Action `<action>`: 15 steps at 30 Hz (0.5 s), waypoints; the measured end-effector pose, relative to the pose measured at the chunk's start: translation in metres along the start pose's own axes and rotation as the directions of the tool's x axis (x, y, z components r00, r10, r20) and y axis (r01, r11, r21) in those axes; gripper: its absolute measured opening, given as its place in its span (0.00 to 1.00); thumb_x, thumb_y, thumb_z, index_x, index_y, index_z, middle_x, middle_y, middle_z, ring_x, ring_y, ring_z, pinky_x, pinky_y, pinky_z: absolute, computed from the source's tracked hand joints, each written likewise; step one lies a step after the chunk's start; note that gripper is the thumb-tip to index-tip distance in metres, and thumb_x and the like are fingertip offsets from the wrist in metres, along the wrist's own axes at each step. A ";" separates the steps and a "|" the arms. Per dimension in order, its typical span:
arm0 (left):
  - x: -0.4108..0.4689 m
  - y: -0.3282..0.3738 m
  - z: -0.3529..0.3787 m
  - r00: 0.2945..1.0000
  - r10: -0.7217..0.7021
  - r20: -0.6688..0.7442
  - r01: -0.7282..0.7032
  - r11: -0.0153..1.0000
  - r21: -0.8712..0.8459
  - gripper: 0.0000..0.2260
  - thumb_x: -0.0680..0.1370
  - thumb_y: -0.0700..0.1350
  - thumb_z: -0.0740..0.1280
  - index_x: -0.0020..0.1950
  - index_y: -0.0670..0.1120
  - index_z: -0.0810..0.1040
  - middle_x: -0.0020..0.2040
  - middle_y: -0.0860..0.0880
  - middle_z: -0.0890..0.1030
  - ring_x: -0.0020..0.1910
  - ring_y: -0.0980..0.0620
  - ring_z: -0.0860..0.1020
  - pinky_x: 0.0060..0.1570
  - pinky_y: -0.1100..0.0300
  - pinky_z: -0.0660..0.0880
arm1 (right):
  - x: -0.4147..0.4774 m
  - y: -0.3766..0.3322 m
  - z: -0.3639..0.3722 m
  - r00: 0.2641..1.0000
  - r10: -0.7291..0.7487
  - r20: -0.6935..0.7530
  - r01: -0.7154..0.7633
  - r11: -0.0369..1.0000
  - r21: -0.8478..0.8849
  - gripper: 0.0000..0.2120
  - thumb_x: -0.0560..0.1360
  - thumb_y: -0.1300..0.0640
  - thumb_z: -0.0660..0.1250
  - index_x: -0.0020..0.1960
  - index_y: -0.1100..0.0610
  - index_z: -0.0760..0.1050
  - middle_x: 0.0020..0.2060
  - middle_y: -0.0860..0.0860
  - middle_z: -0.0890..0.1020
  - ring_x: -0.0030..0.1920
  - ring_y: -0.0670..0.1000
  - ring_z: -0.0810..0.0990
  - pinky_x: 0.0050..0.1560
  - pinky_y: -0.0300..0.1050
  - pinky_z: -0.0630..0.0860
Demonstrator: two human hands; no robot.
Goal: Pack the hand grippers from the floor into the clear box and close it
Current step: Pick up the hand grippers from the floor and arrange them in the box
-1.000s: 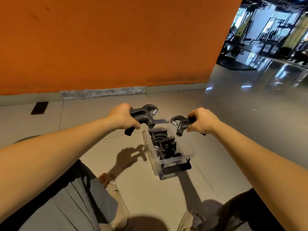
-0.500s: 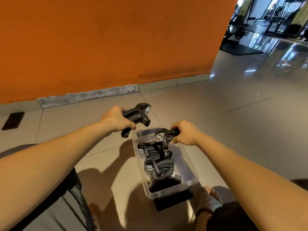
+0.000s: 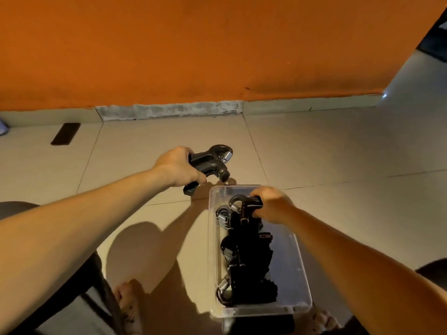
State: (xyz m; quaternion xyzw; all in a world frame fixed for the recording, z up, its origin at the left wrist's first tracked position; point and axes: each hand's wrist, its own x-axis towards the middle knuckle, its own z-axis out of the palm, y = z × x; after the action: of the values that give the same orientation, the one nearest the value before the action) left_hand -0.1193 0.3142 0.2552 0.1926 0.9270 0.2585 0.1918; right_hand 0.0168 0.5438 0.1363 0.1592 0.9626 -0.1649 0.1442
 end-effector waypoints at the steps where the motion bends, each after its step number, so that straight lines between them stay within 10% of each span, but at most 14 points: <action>1: 0.001 0.000 0.000 1.000 -0.012 -0.003 0.012 1.000 0.002 0.21 0.62 0.49 0.82 0.50 0.49 0.79 0.44 0.48 0.83 0.44 0.46 0.81 0.44 0.51 0.80 | 0.005 0.001 0.007 0.999 -0.043 -0.012 0.043 0.999 -0.024 0.21 0.71 0.49 0.75 0.63 0.46 0.76 0.53 0.47 0.81 0.54 0.51 0.79 0.56 0.47 0.77; 7: -0.002 0.003 0.004 0.996 -0.076 -0.042 0.076 0.997 0.014 0.21 0.61 0.50 0.83 0.49 0.50 0.80 0.43 0.49 0.83 0.44 0.46 0.82 0.47 0.50 0.81 | 0.028 -0.007 0.050 0.982 -0.180 -0.056 0.177 0.983 -0.049 0.17 0.70 0.51 0.76 0.57 0.51 0.79 0.49 0.50 0.84 0.49 0.53 0.82 0.51 0.53 0.80; 15: -0.028 0.002 0.015 0.986 -0.155 -0.066 0.150 0.986 -0.069 0.20 0.61 0.47 0.83 0.49 0.50 0.80 0.43 0.47 0.84 0.44 0.45 0.83 0.47 0.47 0.82 | 0.046 -0.002 0.069 0.981 -0.193 0.024 0.194 0.970 -0.145 0.30 0.76 0.47 0.70 0.75 0.53 0.67 0.73 0.53 0.73 0.72 0.55 0.70 0.72 0.50 0.68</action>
State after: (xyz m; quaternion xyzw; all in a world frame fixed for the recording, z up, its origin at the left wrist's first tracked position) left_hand -0.0879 0.3092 0.2516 0.1056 0.9364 0.2794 0.1840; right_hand -0.0102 0.5293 0.0590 0.0529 0.9824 -0.1078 0.1433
